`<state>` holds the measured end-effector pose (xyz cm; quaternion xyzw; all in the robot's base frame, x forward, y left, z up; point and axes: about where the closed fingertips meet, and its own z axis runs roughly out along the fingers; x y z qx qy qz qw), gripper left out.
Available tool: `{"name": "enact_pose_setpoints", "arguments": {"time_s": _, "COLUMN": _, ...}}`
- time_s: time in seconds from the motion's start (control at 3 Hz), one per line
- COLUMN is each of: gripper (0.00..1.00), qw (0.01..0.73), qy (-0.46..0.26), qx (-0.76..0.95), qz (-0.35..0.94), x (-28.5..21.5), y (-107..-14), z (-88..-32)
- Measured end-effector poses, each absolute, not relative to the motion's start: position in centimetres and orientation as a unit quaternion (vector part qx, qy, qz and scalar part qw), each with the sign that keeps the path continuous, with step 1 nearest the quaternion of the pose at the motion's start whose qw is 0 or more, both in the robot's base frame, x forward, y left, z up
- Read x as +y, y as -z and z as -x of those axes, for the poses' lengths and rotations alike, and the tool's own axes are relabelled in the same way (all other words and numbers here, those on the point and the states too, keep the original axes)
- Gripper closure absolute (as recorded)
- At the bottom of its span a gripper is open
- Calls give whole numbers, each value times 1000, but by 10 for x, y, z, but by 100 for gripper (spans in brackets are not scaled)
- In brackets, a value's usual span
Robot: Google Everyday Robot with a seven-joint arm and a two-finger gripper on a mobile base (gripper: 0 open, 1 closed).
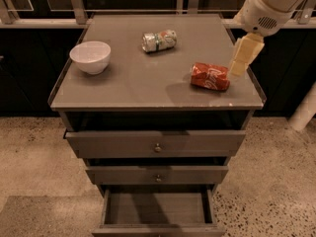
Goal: Place coke can into bottom drawer
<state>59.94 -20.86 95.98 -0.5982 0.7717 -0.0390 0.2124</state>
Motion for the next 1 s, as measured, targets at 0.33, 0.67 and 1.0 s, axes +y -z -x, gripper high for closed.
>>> {"name": "enact_pose_setpoints", "arguments": {"time_s": 0.33, "gripper": 0, "qw": 217, "qy": -3, "qx": 790, "qz": 574, "x": -211, "y": -921, "z": -625}}
{"name": "enact_pose_setpoints", "arguments": {"time_s": 0.67, "gripper": 0, "qw": 217, "qy": -49, "qx": 797, "qz": 562, "x": -197, "y": -885, "z": -641}}
{"name": "enact_pose_setpoints", "arguments": {"time_s": 1.0, "gripper": 0, "qw": 214, "qy": -90, "qx": 795, "qz": 561, "x": -175, "y": -857, "z": -650}}
